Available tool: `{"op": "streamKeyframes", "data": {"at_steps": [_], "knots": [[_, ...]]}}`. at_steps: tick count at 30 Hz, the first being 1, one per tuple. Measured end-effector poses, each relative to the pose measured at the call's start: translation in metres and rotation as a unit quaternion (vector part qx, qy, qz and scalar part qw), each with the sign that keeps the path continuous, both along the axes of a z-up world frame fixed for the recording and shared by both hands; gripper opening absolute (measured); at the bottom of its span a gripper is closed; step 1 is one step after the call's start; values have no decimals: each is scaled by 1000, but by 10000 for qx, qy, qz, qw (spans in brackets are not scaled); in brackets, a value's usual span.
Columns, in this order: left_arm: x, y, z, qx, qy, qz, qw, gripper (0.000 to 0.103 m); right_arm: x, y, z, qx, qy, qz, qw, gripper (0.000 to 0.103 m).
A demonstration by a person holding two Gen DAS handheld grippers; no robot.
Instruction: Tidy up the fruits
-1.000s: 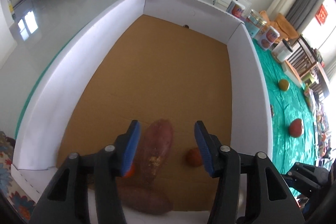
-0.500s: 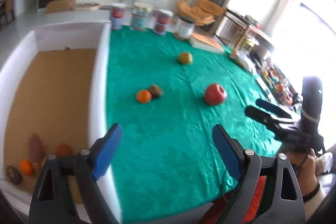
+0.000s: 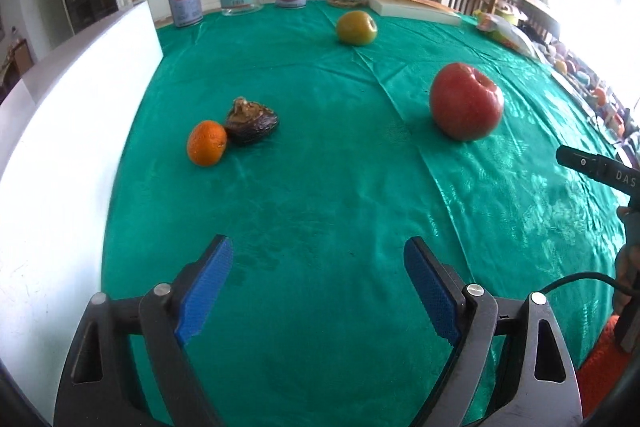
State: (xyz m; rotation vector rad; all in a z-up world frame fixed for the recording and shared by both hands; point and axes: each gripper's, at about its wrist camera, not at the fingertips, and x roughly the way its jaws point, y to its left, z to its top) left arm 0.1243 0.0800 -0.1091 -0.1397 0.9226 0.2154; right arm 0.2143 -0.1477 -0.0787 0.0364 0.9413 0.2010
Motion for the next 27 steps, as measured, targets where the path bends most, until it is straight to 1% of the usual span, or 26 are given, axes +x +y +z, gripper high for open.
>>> {"op": "streamKeyframes", "data": {"at_steps": [3, 5, 7, 11, 13, 27], "knots": [[0, 4, -13, -103, 103, 103, 9998, 89, 2, 2, -6, -69, 5, -12, 10000, 100], [-6, 1, -16, 177, -59, 101, 9998, 91, 3, 3, -9, -125, 76, -40, 9999, 100], [-5, 1, -17, 165, -82, 139, 9997, 92, 5, 4, -14, -227, 175, -83, 9996, 100], [-4, 2, -18, 169, -74, 170, 9997, 93, 6, 15, -19, -662, 172, -43, 9977, 101], [-4, 1, -17, 166, -71, 168, 9997, 94, 6, 17, -21, -671, 146, 15, 9976, 103], [-3, 1, -17, 175, -60, 165, 9997, 95, 6, 16, -21, -642, 90, -9, 9979, 103]]}}
